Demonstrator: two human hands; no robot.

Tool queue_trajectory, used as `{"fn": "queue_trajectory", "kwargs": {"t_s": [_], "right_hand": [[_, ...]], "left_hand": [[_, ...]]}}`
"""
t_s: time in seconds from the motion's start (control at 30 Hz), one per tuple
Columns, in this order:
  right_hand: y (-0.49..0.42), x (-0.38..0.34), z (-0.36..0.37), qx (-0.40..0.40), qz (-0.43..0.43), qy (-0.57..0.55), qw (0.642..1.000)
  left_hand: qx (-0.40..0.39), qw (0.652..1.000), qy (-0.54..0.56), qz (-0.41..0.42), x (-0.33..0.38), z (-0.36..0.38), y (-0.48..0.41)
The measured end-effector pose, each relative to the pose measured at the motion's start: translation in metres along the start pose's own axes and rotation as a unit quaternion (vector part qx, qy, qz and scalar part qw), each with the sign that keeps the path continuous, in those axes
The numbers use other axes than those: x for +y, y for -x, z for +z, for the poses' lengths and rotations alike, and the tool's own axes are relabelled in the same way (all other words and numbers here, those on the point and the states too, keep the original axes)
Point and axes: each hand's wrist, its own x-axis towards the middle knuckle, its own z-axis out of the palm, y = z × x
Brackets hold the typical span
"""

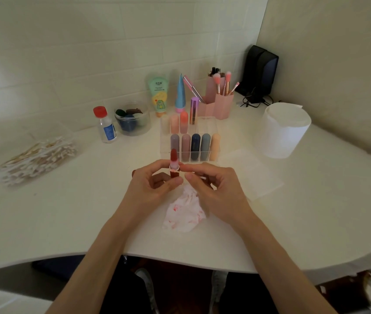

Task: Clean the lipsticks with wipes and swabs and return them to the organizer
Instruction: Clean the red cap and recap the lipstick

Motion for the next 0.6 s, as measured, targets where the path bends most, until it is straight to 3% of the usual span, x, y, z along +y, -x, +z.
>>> {"fn": "queue_trajectory", "kwargs": {"t_s": [0.6], "right_hand": [[-0.0009,0.0026,-0.0002,0.001,-0.024,0.019,1.000]], "left_hand": [[0.053,0.998,-0.026,0.005,0.0000,-0.0001,-0.0003]]}}
